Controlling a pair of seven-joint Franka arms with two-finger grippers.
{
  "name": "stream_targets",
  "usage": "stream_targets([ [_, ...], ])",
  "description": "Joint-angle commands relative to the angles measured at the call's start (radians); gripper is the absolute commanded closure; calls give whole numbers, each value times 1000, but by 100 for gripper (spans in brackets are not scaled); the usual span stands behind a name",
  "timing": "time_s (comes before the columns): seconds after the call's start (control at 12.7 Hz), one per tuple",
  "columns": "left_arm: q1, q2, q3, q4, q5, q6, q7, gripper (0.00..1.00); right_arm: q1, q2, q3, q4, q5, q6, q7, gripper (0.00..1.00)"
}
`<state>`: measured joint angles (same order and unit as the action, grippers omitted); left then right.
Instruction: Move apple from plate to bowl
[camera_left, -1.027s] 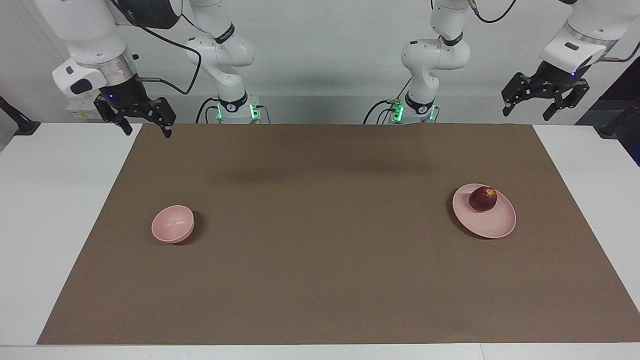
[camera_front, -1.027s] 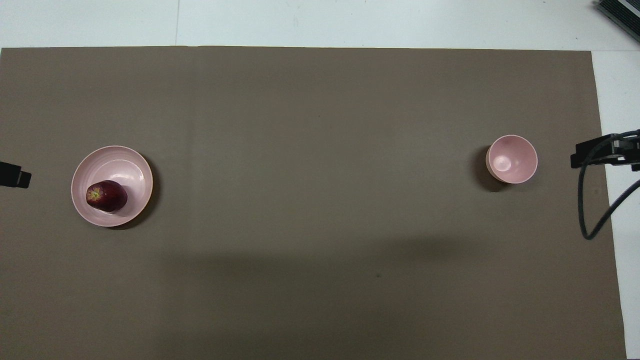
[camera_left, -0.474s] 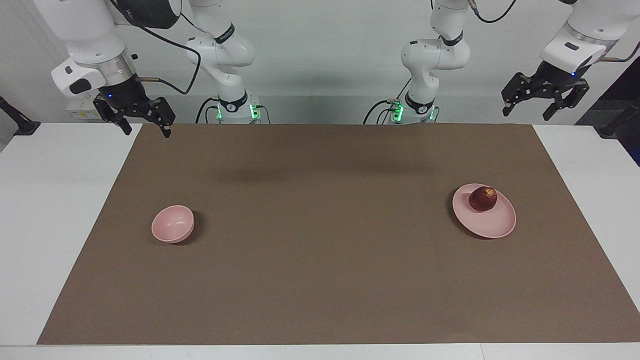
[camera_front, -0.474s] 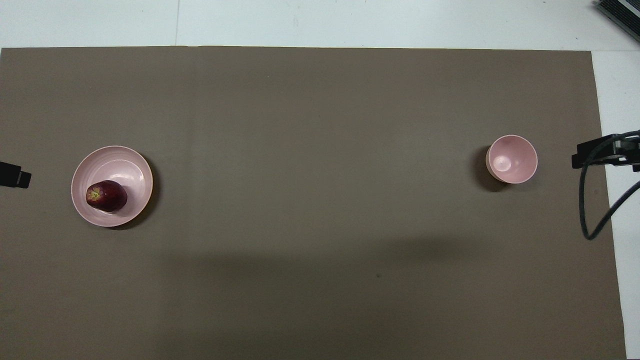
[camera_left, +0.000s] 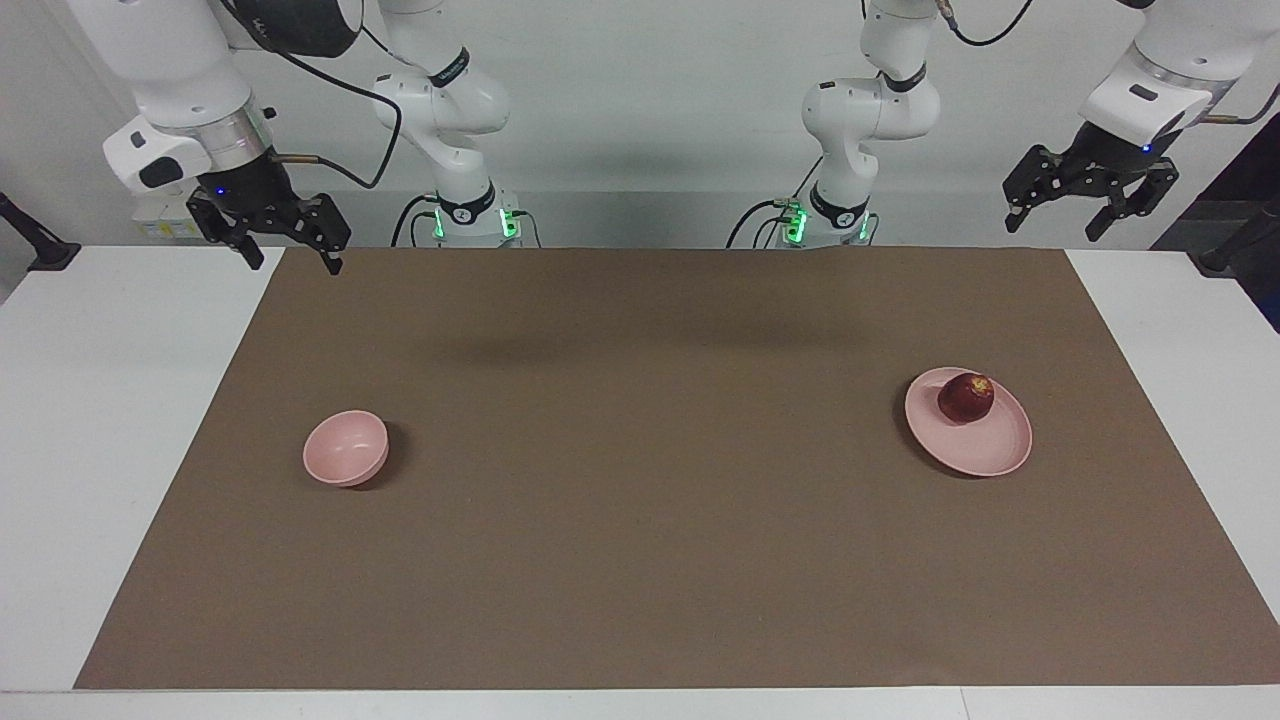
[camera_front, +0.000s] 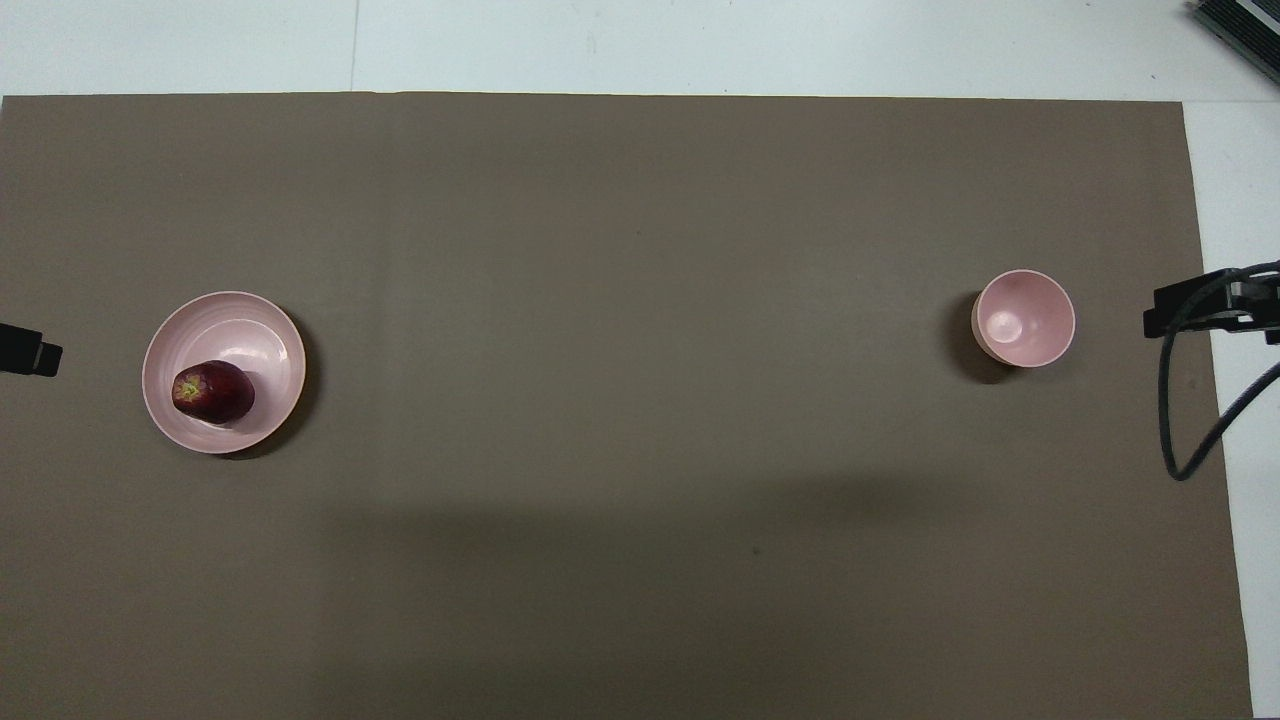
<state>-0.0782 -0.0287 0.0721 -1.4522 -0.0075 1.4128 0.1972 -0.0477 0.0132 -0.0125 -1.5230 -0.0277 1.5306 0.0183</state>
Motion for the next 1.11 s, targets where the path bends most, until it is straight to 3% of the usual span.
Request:
stream_targets([
  [0.0, -14, -27, 8, -28, 15, -3, -16, 0, -8, -9, 5, 0, 0, -18, 6, 0],
  [1.03, -15, -27, 8, -28, 15, -5, -15, 0, -4, -42, 5, -49, 0, -33, 17, 0],
])
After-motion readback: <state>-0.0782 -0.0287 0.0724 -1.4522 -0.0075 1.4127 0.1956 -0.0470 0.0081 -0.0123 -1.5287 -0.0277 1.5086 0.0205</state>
